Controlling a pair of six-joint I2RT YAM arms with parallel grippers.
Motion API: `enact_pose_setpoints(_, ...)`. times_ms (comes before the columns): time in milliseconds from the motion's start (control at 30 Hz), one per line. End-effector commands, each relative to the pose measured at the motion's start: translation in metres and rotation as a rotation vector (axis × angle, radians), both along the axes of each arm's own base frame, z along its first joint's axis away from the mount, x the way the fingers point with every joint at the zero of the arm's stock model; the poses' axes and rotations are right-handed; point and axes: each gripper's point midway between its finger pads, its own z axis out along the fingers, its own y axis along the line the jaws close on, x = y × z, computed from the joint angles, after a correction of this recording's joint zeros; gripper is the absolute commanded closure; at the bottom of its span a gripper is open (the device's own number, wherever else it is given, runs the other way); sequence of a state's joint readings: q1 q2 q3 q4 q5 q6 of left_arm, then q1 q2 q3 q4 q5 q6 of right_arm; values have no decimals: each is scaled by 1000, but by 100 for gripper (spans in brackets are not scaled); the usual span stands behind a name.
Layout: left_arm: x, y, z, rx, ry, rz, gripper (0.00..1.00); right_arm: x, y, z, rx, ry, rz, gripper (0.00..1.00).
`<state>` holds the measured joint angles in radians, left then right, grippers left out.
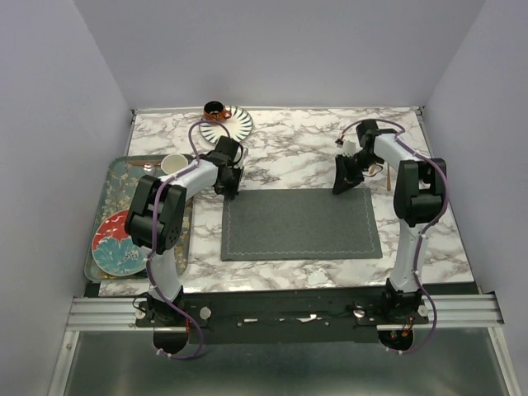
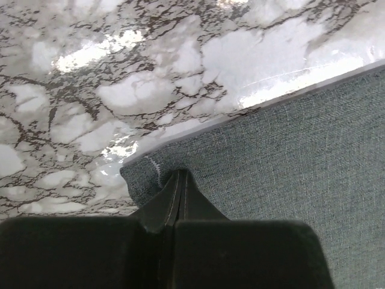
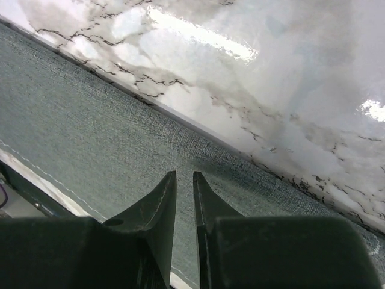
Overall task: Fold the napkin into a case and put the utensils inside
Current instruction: Smooth out the rectangle-folded napkin at the center of the board.
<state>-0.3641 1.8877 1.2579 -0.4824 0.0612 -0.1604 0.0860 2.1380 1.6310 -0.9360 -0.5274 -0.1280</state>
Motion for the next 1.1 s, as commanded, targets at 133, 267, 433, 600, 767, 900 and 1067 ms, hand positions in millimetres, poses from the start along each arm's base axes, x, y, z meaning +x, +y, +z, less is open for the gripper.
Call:
enact_pose_setpoints(133, -8, -81, 80, -384, -122, -261, 82, 0, 53, 75, 353, -81, 8, 57)
enact_pose_setpoints(267, -8, -103, 93, -505, -99, -244, 79, -5, 99, 120, 604, -69, 55, 28)
enact_pose_setpoints(433, -11, -99, 62, -486, -7, -186, 85, -17, 153, 128, 738, 49, 93, 0)
enact_pose_setpoints(600, -8, -77, 49, -455, 31, -109, 93, -21, 189, 124, 841, 102, 135, 0)
enact_pose_setpoints(767, -10, -53, 34, -390, 57, -46, 100, -21, 216, 123, 927, 127, 152, 0)
enact_pose_setpoints(900, -15, -43, 20, -366, 104, -14, 100, -21, 229, 108, 989, 215, 110, 0)
enact_pose_setpoints(1067, -13, -36, 8, -349, 140, 4, 100, -16, 242, 87, 975, 254, 68, 0)
